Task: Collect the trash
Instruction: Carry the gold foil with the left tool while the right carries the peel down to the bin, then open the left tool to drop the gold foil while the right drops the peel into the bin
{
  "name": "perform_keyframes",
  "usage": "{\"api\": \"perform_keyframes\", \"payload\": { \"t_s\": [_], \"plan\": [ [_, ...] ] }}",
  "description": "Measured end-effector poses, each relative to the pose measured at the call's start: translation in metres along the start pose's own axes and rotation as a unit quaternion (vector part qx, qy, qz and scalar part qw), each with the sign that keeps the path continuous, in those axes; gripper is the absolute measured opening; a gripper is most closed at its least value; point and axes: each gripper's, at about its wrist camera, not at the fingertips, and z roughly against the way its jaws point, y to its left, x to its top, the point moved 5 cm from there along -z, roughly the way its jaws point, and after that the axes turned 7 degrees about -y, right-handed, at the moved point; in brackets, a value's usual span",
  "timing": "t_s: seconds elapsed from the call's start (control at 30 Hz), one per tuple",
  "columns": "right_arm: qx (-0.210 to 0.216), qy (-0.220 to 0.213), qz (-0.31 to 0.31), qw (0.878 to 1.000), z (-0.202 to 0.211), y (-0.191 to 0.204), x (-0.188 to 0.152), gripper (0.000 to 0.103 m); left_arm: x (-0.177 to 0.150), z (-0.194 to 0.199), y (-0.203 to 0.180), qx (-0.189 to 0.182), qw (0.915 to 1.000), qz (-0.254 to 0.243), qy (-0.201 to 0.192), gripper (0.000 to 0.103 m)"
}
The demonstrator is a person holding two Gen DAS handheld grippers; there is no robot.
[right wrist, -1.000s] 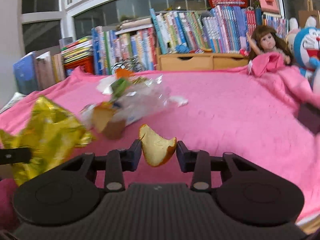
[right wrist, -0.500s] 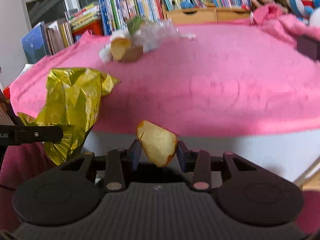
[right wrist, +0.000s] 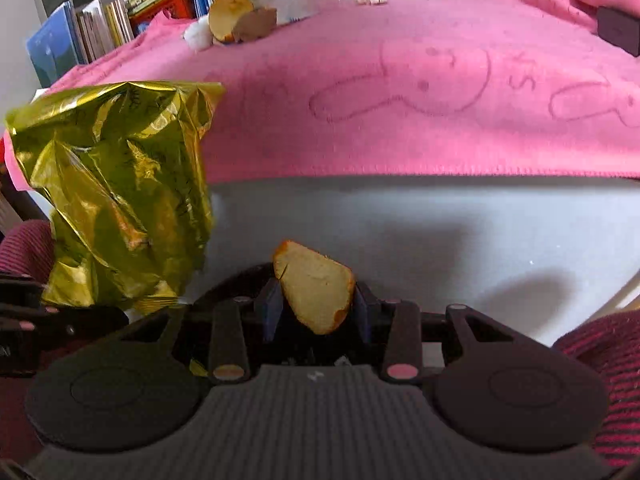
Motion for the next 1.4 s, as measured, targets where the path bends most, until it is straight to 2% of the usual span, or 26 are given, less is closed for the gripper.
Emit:
{"api": "perform_keyframes", "payload": {
  "t_s": [0.4, 0.53, 0.63, 0.93, 1.17, 1.4],
  "plan": [
    [0.000, 0.016, 0.000, 1.000, -0.011, 0.002, -0.009, 0.045, -0.008, -0.020, -0.002, 0.012, 0.9995, -0.013, 0.025, 0.021],
    [0.001, 0.021, -0.001, 1.000, -0.019, 0.003, -0.008, 0.045, -0.013, -0.030, -0.004, 0.014, 0.9987, -0.023, 0.044, 0.021],
    [0.002, 0.024, -0.002, 1.000, -0.021, 0.003, -0.010, 0.045, -0.021, -0.038, -0.005, 0.011, 0.9979, -0.023, 0.060, 0.021],
    [0.002, 0.029, -0.002, 1.000, -0.027, 0.006, -0.011, 0.046, -0.025, -0.055, -0.010, 0.017, 0.9966, -0.036, 0.072, 0.021],
    [0.001, 0.037, -0.003, 0.999, -0.032, 0.003, -0.016, 0.047, -0.032, -0.063, -0.012, 0.009, 0.9942, -0.032, 0.102, 0.022],
    [0.001, 0.048, -0.010, 0.999, -0.039, 0.001, -0.021, 0.048, -0.031, -0.065, -0.012, 0.012, 0.9940, -0.035, 0.103, 0.025]
  ]
}}
